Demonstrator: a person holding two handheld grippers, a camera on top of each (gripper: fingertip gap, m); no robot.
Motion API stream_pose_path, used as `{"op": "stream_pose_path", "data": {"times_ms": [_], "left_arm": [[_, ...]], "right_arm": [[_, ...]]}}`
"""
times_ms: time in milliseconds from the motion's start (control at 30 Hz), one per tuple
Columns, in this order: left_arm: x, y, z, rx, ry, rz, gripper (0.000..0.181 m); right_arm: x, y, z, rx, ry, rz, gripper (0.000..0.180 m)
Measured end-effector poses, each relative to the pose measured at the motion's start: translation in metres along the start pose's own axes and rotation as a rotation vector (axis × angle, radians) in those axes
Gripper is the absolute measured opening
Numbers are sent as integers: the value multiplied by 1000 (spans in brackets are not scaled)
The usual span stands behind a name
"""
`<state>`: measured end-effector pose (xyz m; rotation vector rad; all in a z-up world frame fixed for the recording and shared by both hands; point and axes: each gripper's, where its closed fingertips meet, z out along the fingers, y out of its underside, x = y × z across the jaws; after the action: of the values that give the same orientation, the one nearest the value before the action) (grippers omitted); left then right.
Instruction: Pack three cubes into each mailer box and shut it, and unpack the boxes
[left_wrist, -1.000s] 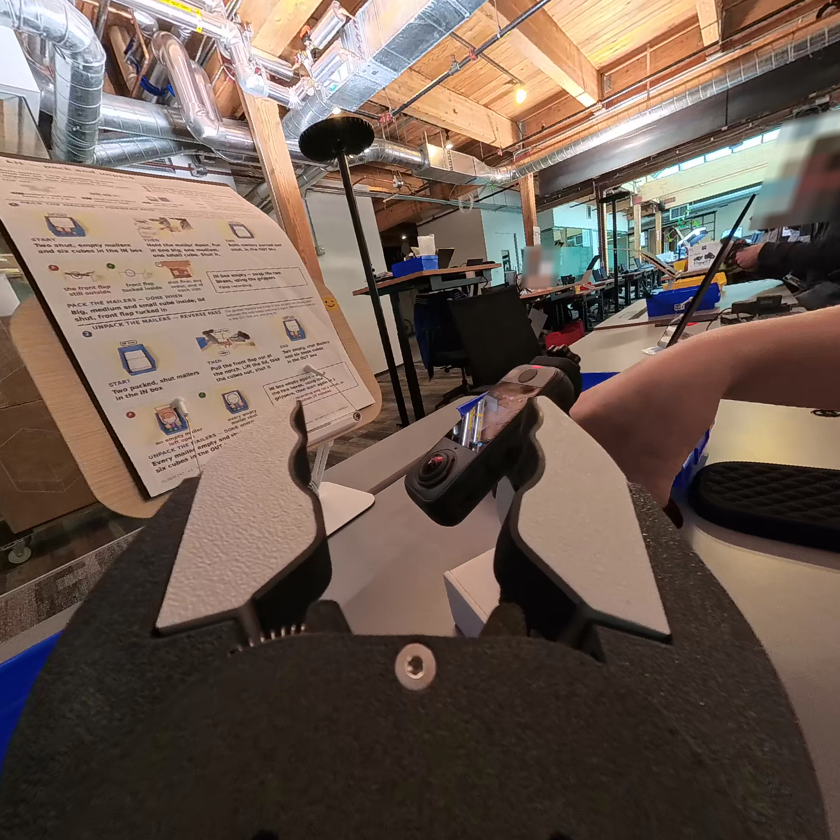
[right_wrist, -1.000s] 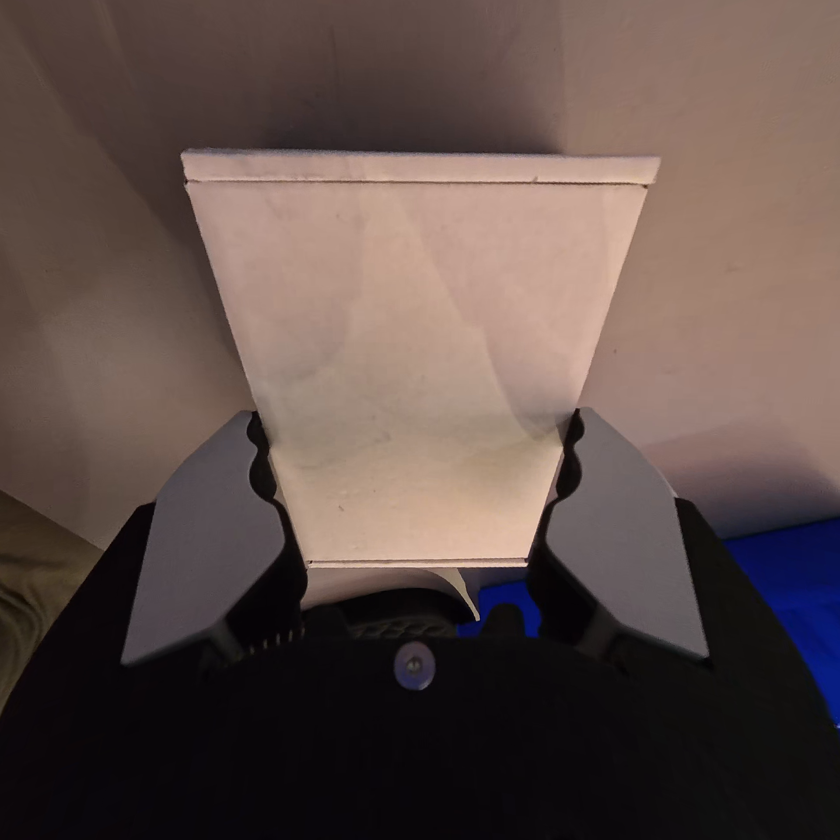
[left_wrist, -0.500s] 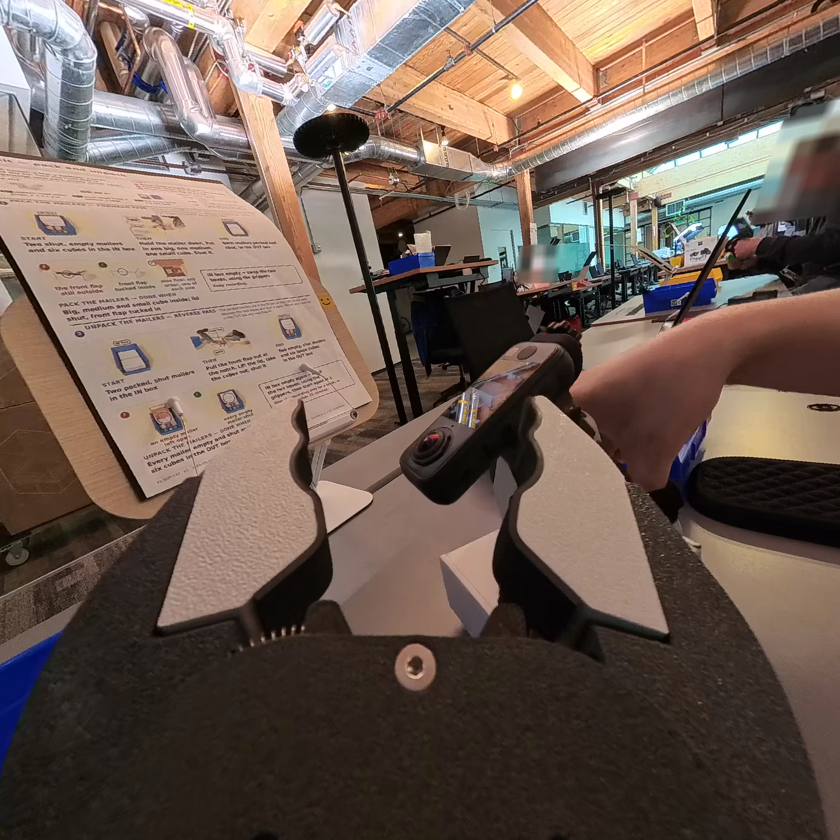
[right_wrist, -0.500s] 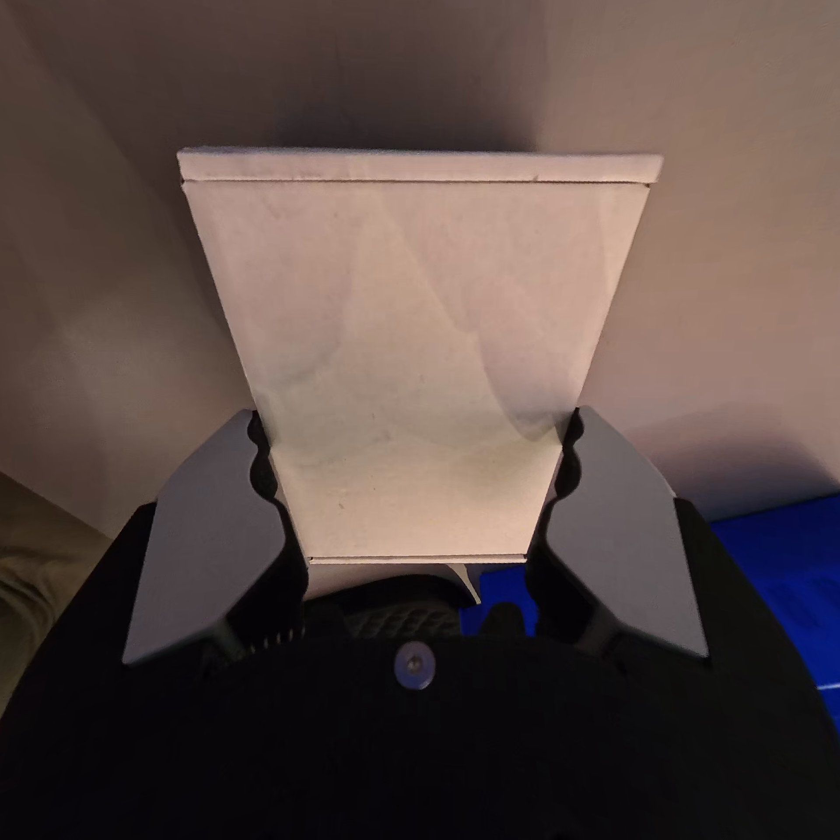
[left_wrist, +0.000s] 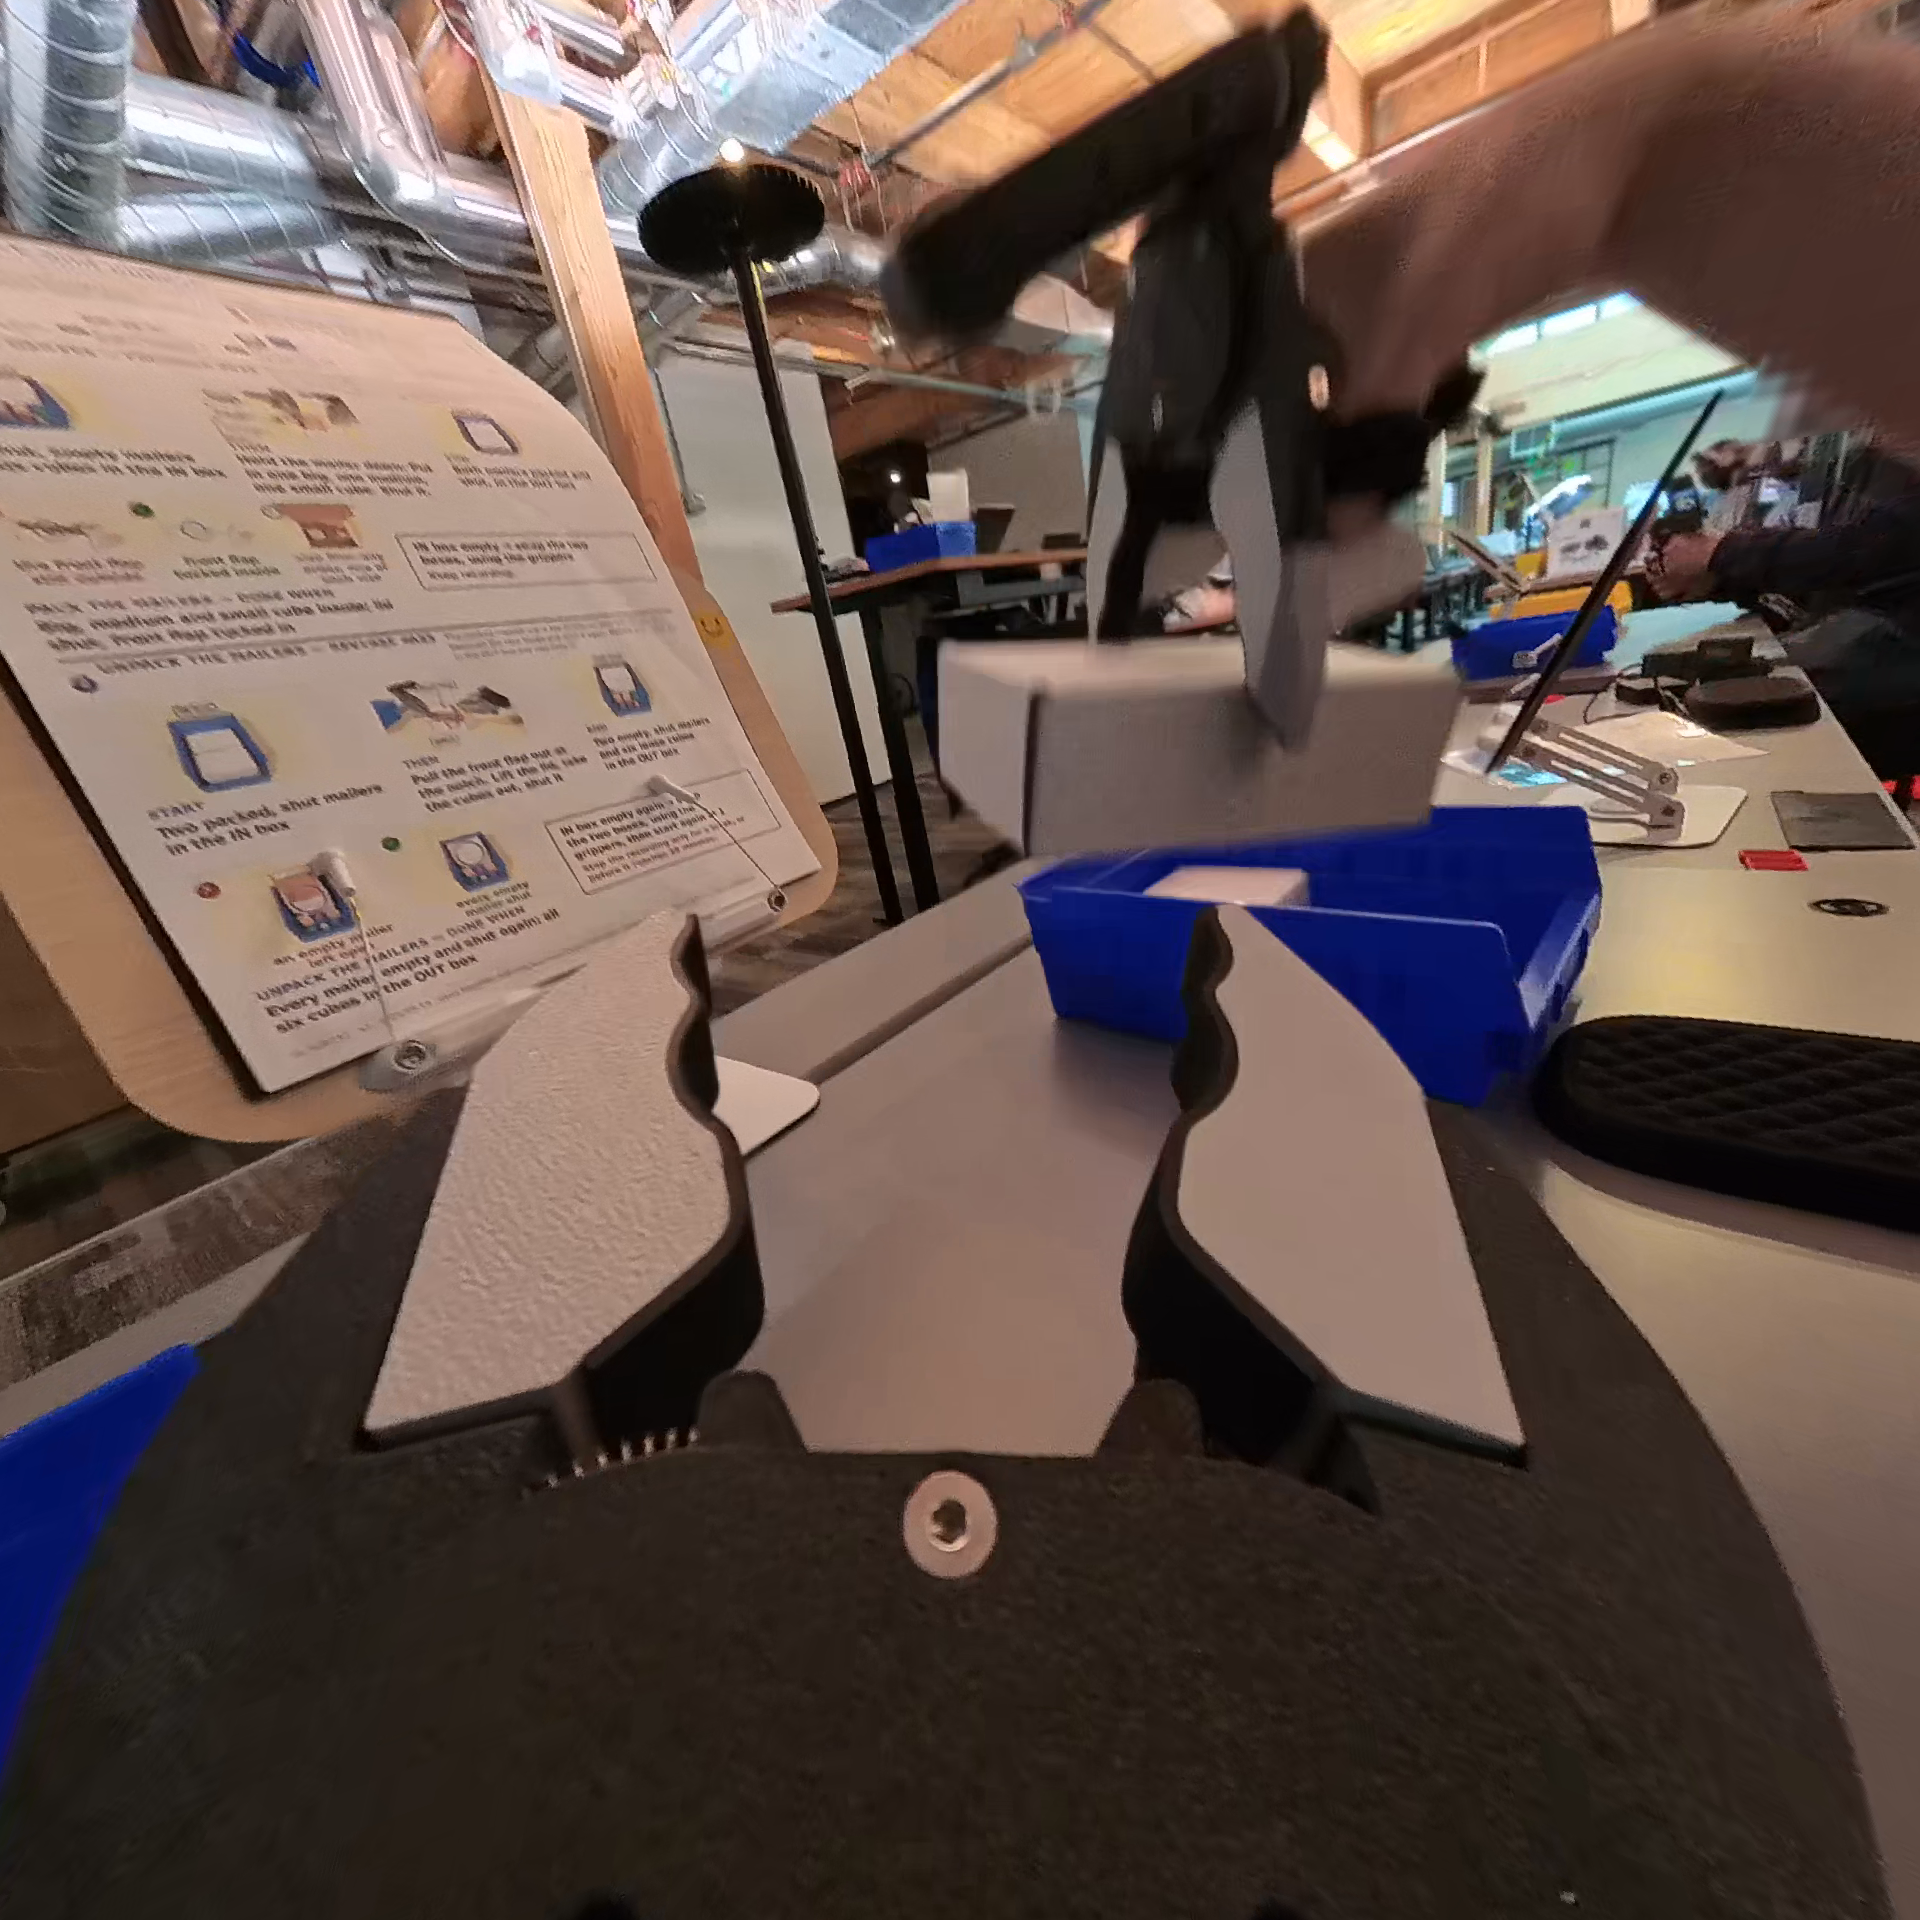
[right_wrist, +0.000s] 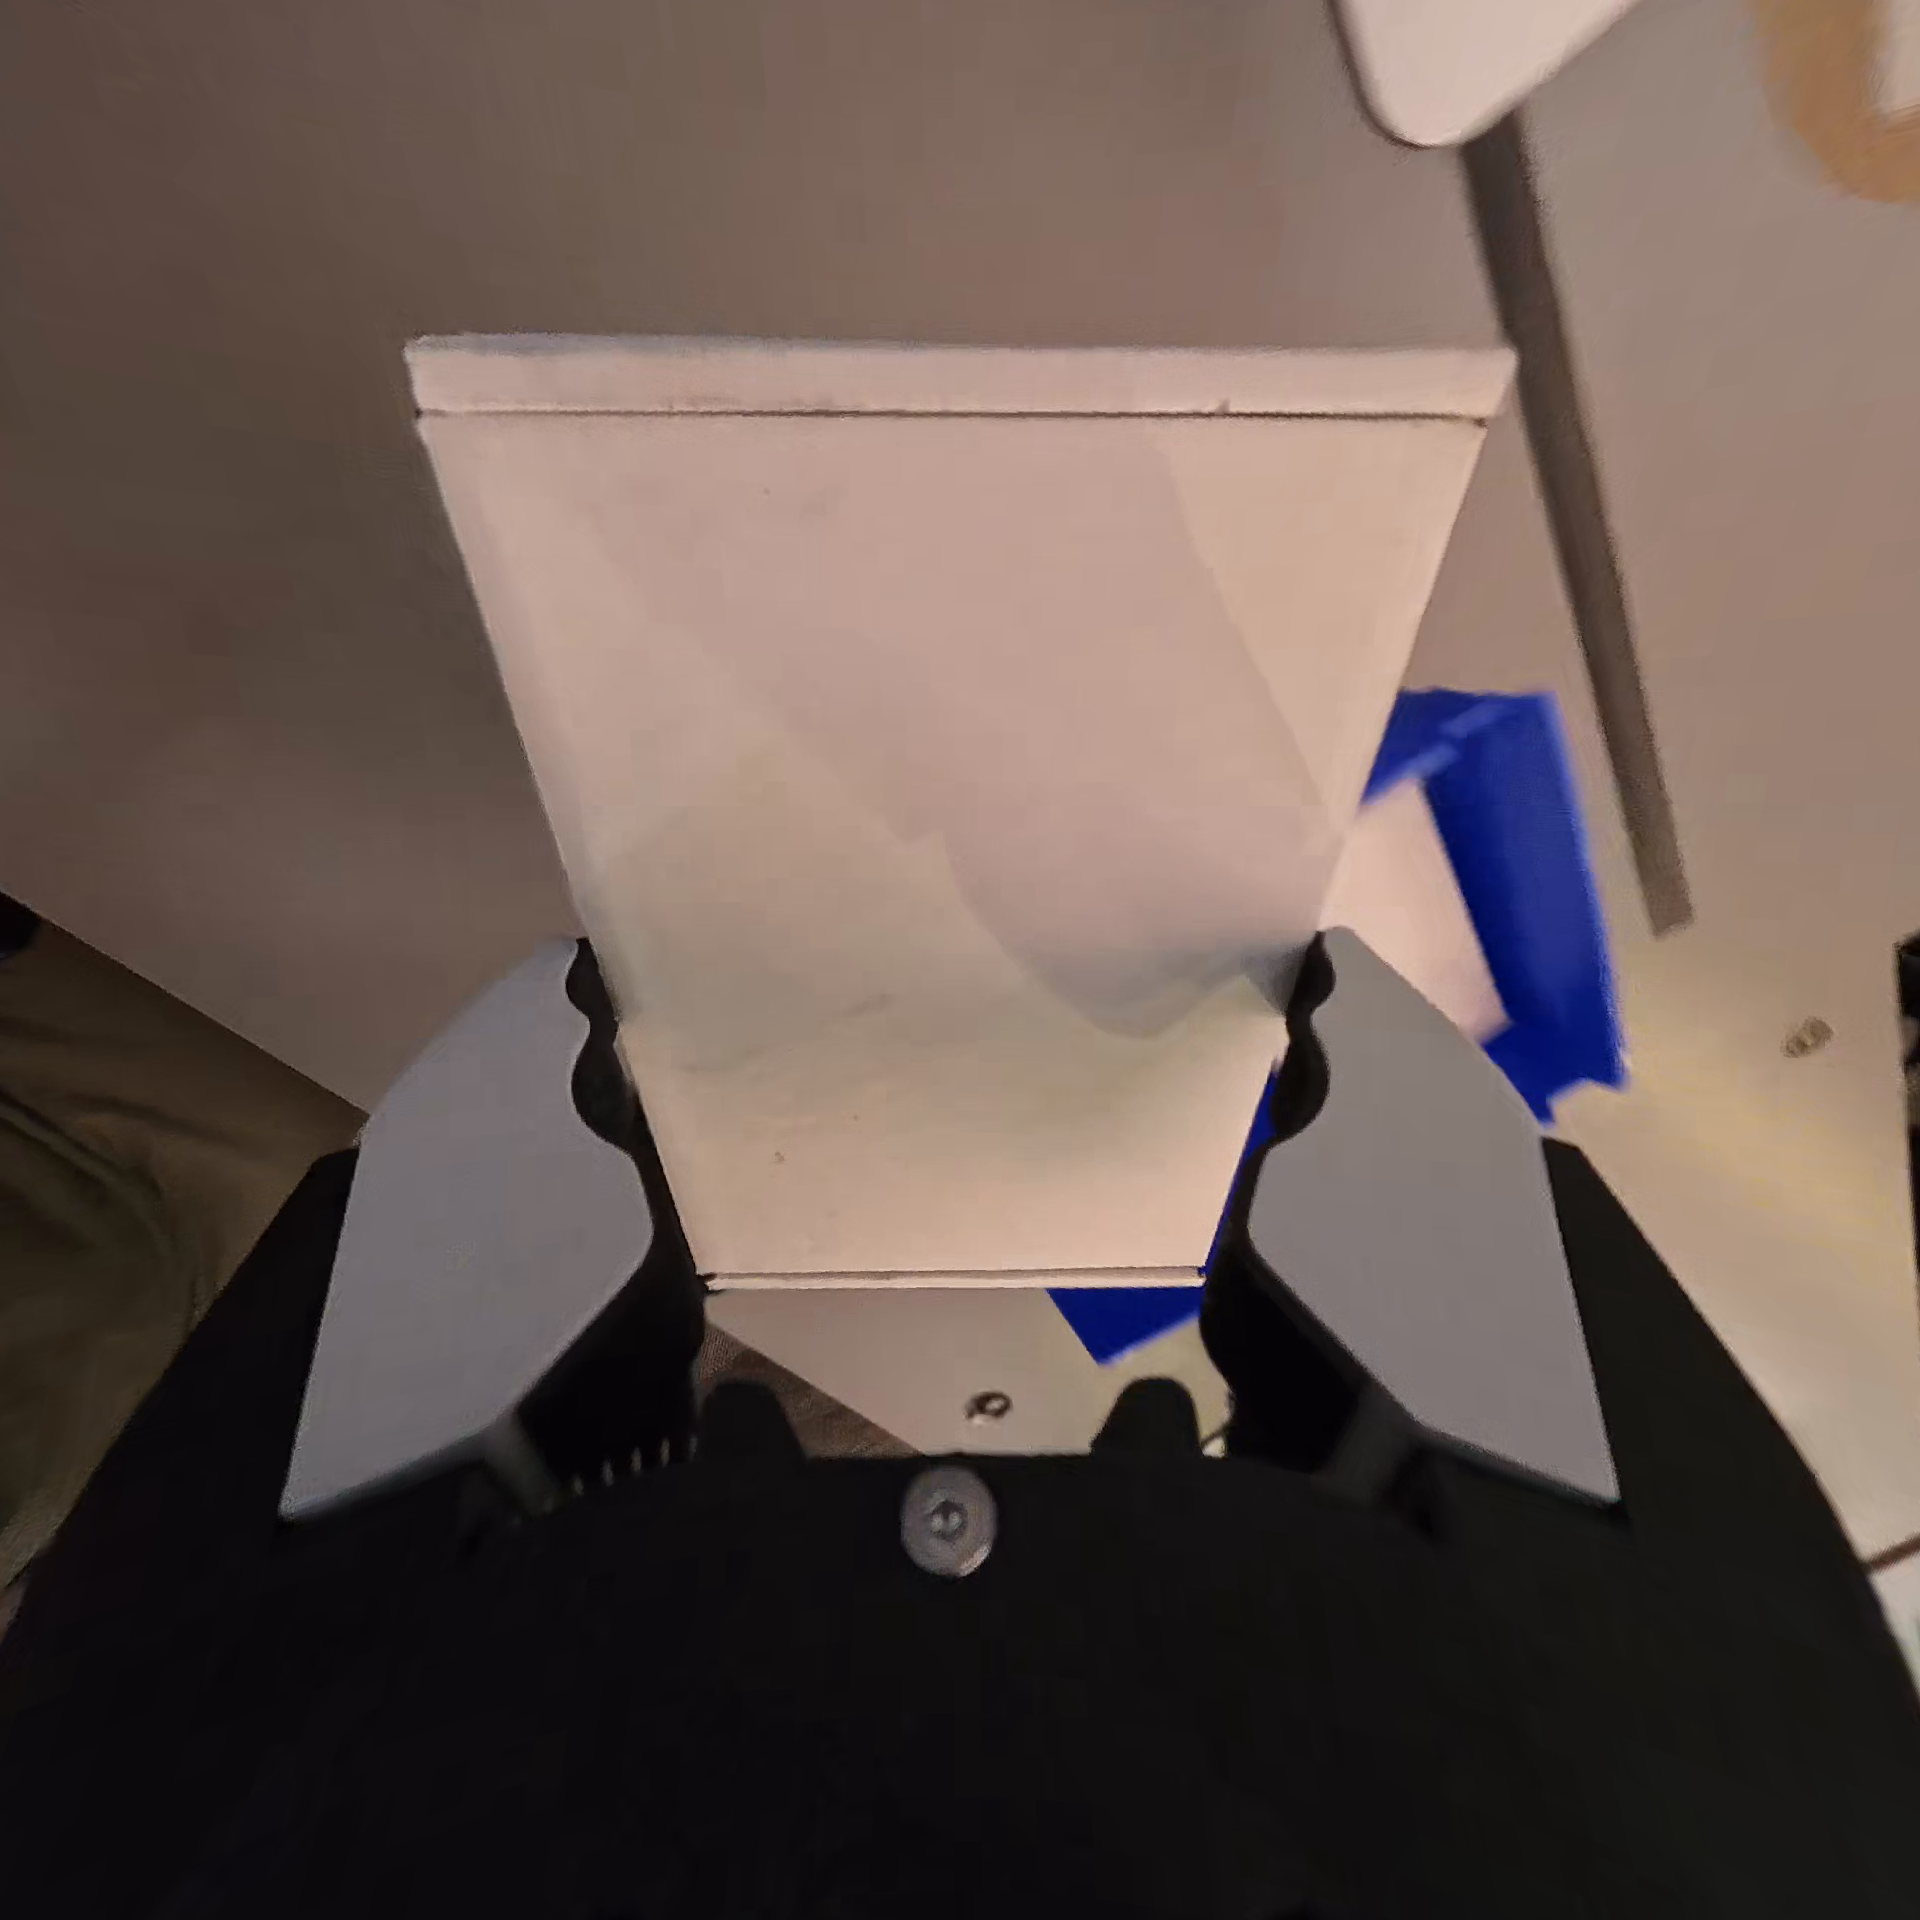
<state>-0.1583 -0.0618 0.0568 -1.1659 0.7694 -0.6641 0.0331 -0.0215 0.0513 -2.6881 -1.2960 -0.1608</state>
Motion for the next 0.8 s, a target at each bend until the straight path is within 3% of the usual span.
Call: {"op": "stream_pose_path", "data": {"times_ms": [33,233,500,800], "left_arm": [[3,5,2,-17,13,-6,86],[15,32,15,-100,76,-66,85],[18,63,22,-195,107,-96,83],[26,70,26,-215,140,-105,82]], "right_arm": [[15,7,-13,5,13,19,123],[85,69,-36,-38,70,148,123],[134,138,10,-142,58,165,123],[157,155,60,-111,-10,157,123]]}}
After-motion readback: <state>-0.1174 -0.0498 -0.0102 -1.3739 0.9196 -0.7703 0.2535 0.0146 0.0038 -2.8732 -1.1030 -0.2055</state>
